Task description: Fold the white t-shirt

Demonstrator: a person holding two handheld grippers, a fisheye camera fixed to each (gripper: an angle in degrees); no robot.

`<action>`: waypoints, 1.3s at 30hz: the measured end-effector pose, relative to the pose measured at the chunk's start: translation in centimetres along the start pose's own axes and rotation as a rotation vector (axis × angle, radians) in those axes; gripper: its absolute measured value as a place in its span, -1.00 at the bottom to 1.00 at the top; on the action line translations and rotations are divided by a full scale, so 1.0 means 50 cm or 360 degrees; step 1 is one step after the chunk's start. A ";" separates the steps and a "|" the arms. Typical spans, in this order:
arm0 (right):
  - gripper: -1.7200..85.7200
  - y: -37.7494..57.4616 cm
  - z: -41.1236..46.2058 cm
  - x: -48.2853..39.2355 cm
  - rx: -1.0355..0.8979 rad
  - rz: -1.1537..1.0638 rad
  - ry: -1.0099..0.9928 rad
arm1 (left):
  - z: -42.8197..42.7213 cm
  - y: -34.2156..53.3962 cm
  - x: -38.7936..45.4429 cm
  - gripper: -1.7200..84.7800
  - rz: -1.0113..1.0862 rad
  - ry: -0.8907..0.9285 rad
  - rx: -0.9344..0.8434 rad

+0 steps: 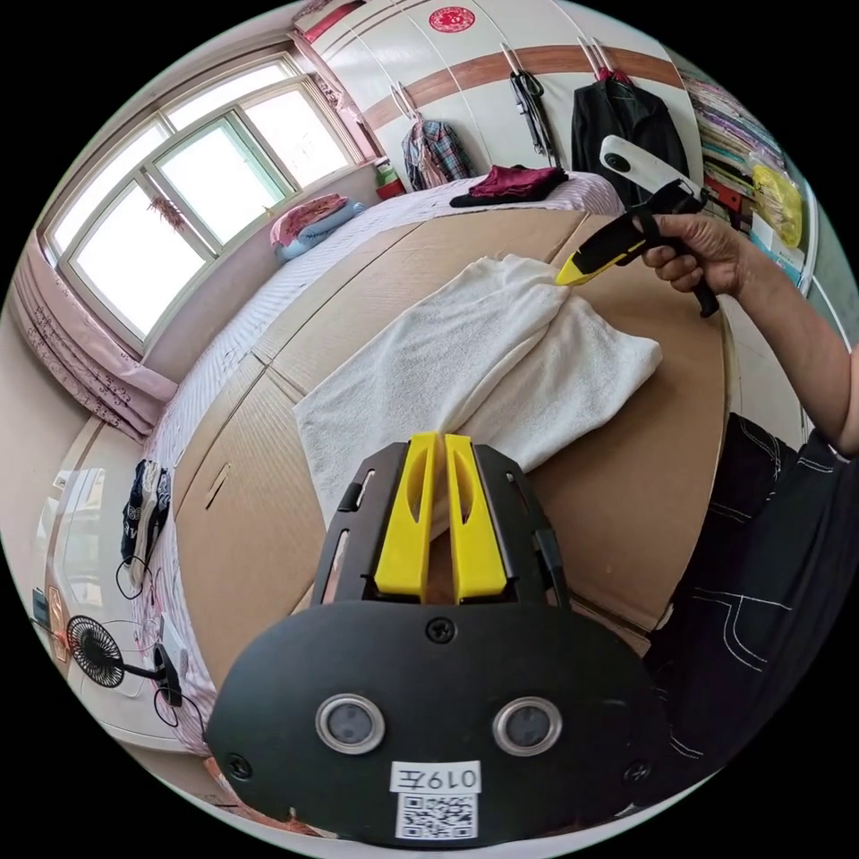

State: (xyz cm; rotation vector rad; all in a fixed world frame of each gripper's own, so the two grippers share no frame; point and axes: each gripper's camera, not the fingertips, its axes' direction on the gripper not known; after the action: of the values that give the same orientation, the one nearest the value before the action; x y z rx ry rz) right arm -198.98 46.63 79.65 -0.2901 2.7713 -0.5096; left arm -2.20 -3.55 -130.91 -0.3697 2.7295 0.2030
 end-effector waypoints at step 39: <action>-0.84 -0.324 0.205 -0.260 0.0066 0.0064 0.0686 | 0.357 -0.081 -0.522 -0.94 -0.0619 0.0543 0.0254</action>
State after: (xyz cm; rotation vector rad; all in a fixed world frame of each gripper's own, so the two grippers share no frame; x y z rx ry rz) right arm -181.16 31.80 79.99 -0.1243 3.1670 -0.6880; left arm 28.46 1.93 -137.62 -0.9496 2.8987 -0.1996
